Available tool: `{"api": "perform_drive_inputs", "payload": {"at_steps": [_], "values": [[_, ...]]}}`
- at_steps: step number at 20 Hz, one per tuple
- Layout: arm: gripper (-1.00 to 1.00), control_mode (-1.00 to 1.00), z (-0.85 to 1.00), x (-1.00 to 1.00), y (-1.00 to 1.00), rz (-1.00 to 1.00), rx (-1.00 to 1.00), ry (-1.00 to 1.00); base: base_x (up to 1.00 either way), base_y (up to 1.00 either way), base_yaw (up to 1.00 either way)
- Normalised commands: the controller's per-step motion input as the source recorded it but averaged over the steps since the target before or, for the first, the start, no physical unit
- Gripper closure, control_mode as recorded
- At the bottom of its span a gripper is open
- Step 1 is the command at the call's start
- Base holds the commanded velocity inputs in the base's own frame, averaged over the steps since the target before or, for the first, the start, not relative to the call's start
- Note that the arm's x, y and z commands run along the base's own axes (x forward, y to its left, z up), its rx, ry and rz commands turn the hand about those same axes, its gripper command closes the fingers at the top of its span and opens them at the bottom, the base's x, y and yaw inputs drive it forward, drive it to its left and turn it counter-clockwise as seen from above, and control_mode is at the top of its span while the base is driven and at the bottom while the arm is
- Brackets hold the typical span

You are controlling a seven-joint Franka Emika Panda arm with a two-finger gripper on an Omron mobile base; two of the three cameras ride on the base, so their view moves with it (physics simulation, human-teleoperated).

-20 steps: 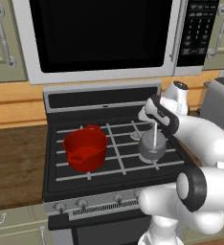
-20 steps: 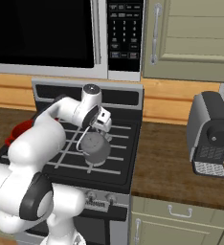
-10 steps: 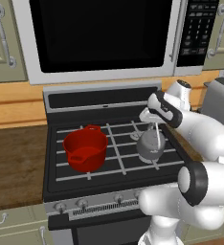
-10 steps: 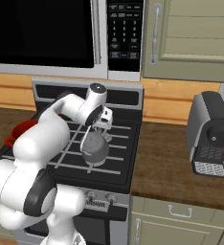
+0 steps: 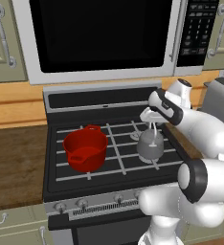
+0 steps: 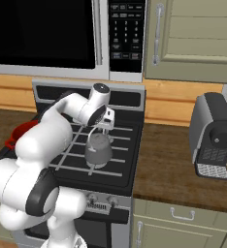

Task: Pick the kettle from the counter and place it on a stove burner. Then turn the burner on.

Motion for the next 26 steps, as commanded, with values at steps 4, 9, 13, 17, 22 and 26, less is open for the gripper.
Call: {"api": "perform_drive_inputs", "payload": {"at_steps": [4,9,13,17,22,26], "values": [[-1.00,-1.00,0.00,0.00,0.00,0.03,0.00,0.00,0.00,0.00,0.00],[-1.00,-1.00,0.05,-0.06,0.05,0.01,-0.03,-0.02,0.00,0.00,0.00],[-1.00,-1.00,0.32,-0.67,0.12,-0.01,-0.08,-0.10,0.00,0.00,0.00],[-1.00,-1.00,0.20,-0.99,-0.10,-0.01,-0.01,-0.21,0.00,0.00,0.00],[-1.00,-1.00,0.00,-1.00,-0.61,0.00,0.00,-0.38,0.00,0.00,0.00],[-1.00,-1.00,-0.03,-0.98,-0.98,0.01,0.05,-0.30,0.00,0.00,0.00]]}}
